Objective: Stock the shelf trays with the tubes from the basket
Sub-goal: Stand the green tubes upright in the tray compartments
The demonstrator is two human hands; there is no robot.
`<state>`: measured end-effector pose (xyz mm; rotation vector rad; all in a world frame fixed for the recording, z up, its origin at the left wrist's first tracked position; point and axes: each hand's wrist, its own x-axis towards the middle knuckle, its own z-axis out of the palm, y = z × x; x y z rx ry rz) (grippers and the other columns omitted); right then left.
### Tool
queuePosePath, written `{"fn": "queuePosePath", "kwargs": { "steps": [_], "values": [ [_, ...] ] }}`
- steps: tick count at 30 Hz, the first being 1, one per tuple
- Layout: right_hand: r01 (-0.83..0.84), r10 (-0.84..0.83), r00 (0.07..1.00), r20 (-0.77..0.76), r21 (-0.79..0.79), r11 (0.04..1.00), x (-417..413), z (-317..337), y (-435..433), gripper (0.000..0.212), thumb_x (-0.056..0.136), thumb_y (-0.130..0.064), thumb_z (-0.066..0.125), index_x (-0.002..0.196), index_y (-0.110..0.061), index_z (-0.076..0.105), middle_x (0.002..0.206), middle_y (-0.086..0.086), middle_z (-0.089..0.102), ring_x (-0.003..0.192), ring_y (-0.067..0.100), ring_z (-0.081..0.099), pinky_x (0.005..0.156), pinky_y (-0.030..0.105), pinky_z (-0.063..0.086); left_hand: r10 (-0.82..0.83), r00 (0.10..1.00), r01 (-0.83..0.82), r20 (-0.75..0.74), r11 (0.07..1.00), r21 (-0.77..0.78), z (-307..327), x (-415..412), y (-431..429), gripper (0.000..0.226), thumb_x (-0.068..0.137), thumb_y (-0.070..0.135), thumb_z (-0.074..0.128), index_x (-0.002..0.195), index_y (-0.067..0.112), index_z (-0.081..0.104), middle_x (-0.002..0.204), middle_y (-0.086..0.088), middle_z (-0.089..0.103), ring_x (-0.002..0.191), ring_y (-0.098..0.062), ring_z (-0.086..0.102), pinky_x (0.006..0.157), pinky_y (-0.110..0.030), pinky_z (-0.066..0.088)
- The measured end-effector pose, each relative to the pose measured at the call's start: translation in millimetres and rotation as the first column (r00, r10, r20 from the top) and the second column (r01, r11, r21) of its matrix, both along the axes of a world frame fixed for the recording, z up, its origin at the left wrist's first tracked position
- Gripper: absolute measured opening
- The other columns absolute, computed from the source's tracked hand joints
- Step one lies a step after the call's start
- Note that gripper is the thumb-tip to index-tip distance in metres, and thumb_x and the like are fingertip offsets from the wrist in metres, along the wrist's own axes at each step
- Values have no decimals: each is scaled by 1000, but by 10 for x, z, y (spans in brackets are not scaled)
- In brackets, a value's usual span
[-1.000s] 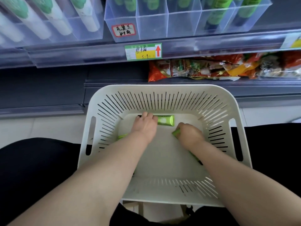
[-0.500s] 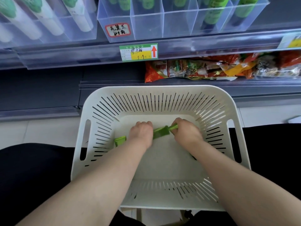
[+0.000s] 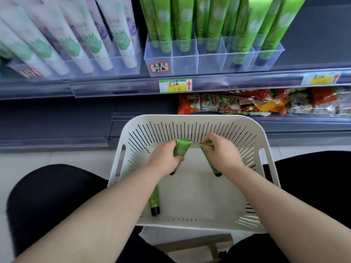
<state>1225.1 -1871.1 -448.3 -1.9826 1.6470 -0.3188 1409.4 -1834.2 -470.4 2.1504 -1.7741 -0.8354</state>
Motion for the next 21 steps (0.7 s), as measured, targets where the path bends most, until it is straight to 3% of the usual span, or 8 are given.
{"fn": "queuePosePath", "kwargs": {
  "steps": [3, 6, 10, 14, 17, 21],
  "values": [
    [9, -7, 1000, 28, -93, 996, -9, 260, 17, 10, 88, -25, 57, 94, -33, 58, 86, -12, 56, 77, 13, 53, 63, 28, 43, 48, 996, -57, -81, 992, -110, 283, -51, -11, 31, 81, 44, 71, 101, 22, 62, 90, 5, 65, 84, -16, 60, 73, -33, 51],
    [21, -11, 998, 59, -181, 983, -18, 614, -21, 12, 88, -25, 58, 96, -31, 62, 85, -7, 62, 82, 18, 58, 67, 33, 48, 62, 986, -93, -156, 976, -197, 635, -88, -60, 28, 84, 44, 69, 97, 20, 67, 85, 2, 68, 81, -19, 63, 75, -34, 52],
    [78, -38, 992, 120, -348, 934, -32, 1178, -131, 14, 87, -26, 59, 98, -33, 63, 87, -2, 58, 95, 22, 53, 72, 35, 45, 50, 988, -97, -144, 937, -336, 1194, -137, -150, 19, 84, 36, 70, 94, 24, 61, 86, 5, 67, 84, -19, 63, 78, -40, 53],
    [112, -37, 985, 168, -469, 876, -59, 1712, -255, 13, 89, -25, 59, 101, -28, 62, 82, -4, 53, 98, 23, 51, 65, 33, 36, 74, 975, -170, -209, 857, -486, 1741, -165, -278, 24, 86, 34, 68, 101, 17, 60, 81, 10, 61, 82, -19, 61, 70, -34, 47],
    [132, -33, 982, 186, -551, 824, -63, 2054, -361, 13, 90, -25, 58, 102, -28, 61, 87, -4, 59, 95, 20, 51, 62, 31, 32, 93, 967, -214, -236, 801, -559, 2084, -153, -397, 29, 90, 36, 63, 110, 15, 61, 90, 2, 64, 84, -20, 61, 67, -33, 46],
    [90, 5, 987, 158, -586, 805, 11, 2336, -552, 14, 91, -26, 56, 104, -29, 60, 95, -3, 64, 89, 18, 51, 62, 30, 36, 112, 972, -218, -205, 747, -629, 2384, -103, -535, 30, 86, 31, 68, 114, 24, 60, 81, 7, 60, 67, -12, 58, 58, -30, 46]
  ]
}}
